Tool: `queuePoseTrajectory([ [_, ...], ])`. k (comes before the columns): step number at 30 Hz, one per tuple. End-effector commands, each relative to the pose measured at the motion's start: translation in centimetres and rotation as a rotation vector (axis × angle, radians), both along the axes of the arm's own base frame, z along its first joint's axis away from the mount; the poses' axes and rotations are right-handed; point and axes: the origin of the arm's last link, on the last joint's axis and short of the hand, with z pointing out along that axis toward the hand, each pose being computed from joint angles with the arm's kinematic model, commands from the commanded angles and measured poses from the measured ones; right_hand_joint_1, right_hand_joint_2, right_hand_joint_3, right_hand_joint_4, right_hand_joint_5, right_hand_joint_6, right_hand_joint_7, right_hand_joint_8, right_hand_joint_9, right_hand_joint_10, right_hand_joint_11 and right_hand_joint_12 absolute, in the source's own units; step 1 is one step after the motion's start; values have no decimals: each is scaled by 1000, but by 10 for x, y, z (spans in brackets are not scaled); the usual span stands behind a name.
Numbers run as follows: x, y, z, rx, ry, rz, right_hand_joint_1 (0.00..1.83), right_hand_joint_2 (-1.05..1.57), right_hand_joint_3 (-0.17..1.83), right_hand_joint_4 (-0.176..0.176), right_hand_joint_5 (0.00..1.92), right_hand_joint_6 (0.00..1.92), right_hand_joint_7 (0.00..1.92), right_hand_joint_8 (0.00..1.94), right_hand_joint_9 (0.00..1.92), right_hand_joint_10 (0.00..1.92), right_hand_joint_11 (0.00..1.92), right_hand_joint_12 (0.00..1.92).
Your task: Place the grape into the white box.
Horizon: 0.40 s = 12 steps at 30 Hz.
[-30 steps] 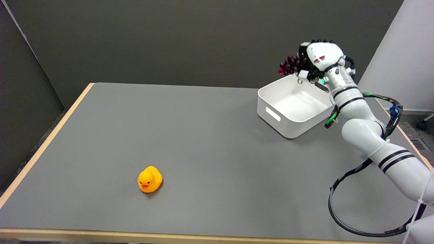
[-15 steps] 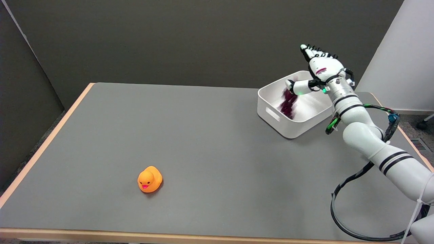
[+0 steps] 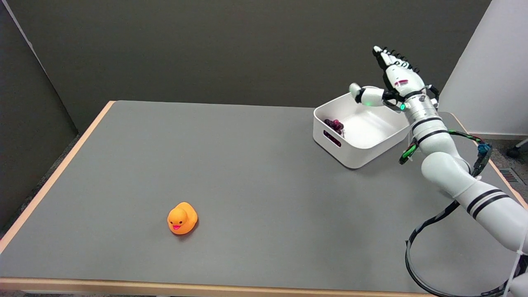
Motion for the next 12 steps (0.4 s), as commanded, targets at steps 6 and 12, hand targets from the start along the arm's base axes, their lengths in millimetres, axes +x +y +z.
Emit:
queuePoseTrajectory([
  [6,56,48,-86,287,-105,298,519,687,1022,11,138,422,136,291,66,562,-1,893],
  [12,57,63,-83,279,-105,319,513,683,1016,17,137,423,128,288,58,575,0,888],
])
